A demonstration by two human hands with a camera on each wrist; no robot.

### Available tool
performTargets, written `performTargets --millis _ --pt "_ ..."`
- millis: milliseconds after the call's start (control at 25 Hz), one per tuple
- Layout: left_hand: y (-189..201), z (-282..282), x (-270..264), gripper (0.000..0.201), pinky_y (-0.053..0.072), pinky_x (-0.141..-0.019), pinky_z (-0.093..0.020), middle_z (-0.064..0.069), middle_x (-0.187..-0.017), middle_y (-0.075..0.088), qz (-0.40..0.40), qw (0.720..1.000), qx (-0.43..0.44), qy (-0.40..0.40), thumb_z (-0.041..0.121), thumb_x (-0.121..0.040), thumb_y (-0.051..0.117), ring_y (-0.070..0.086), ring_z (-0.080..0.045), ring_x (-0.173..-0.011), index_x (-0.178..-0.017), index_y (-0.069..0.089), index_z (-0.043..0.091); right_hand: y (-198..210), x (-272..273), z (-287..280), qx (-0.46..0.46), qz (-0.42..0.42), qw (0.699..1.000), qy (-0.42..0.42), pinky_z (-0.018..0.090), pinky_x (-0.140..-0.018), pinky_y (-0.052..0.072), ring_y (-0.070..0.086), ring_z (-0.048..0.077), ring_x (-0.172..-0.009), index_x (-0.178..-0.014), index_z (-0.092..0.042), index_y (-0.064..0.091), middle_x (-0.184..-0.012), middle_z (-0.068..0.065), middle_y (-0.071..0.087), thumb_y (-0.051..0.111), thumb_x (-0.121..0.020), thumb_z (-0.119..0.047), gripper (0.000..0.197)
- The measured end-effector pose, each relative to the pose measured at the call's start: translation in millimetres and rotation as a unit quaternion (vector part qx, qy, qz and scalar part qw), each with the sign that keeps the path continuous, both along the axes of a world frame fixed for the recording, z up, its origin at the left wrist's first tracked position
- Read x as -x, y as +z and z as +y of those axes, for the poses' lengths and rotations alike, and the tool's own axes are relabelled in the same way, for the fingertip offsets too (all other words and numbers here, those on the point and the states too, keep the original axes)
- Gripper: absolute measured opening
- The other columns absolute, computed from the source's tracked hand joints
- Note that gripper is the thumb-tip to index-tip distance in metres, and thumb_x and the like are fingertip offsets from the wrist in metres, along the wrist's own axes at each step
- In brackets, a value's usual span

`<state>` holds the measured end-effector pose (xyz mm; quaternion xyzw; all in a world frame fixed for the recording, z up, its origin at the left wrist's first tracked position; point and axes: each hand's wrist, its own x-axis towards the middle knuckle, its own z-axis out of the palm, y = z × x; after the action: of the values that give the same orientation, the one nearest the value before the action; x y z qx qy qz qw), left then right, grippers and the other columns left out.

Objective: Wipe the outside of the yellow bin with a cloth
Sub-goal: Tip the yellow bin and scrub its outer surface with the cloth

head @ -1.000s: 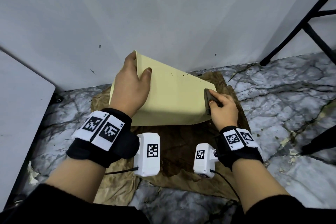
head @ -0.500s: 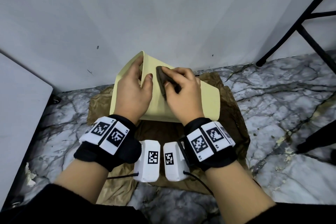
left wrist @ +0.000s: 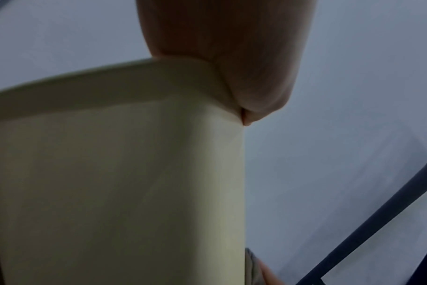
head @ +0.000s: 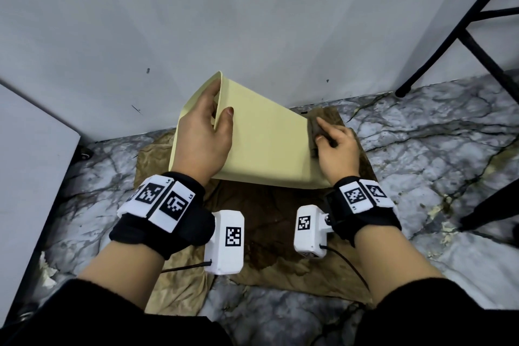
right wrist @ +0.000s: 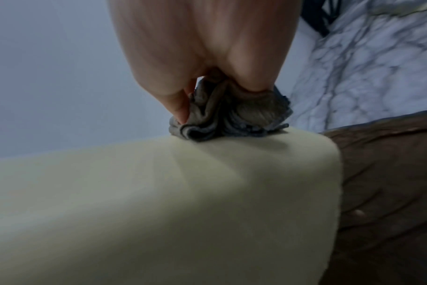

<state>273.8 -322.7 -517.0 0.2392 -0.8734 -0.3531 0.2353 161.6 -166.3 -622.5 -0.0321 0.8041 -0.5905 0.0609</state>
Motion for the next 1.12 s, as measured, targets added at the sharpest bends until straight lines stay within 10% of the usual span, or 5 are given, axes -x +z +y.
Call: performTargets --millis 320,520,760,1120 --pt "-2 -3 0 0.045 0.040 -0.089 -0.022 0.002 -0.125 0.056 0.011 1.000 -0.014 0.009 0.017 -0.091 0.046 0.051 -0.012 -0.107 -0.135 0.039 0.025 -2 -2 8 -0.024 -0.052 0.998 -0.012 0.033 -0.109 0.030 0.041 0.029 -0.121 -0.119 -0.028 0.057 -0.130 0.005 0.048 0.052 -0.086 -0.012 0.037" --pt "-4 -3 4 0.045 0.036 -0.085 -0.013 0.002 -0.127 0.056 0.017 1.000 -0.005 0.023 0.016 -0.090 0.046 0.048 -0.004 -0.101 -0.135 0.039 0.024 51 -32 -38 0.030 0.058 0.994 0.089 0.040 -0.106 0.035 0.046 0.032 -0.114 -0.117 -0.026 0.059 -0.123 0.007 0.052 0.053 -0.083 -0.007 0.040" --pt "-4 -4 0 0.044 0.035 -0.081 -0.004 -0.002 -0.126 0.058 0.026 0.999 0.012 0.022 0.014 -0.090 0.046 0.052 -0.008 -0.107 -0.133 0.042 0.019 77 -56 -67 0.042 0.146 0.977 0.150 0.019 -0.094 0.023 0.040 0.023 -0.106 -0.118 -0.028 0.058 -0.117 0.003 0.054 0.052 -0.085 -0.010 0.038" --pt "-2 -13 -5 0.045 0.036 -0.082 -0.011 0.004 -0.122 0.057 0.010 0.999 -0.030 0.026 0.016 -0.091 0.046 0.050 -0.003 -0.108 -0.135 0.039 0.025 23 -14 -23 -0.002 0.034 0.997 0.065 0.040 -0.108 0.035 0.045 0.032 -0.117 -0.117 -0.028 0.059 -0.126 0.007 0.051 0.052 -0.086 -0.009 0.038"
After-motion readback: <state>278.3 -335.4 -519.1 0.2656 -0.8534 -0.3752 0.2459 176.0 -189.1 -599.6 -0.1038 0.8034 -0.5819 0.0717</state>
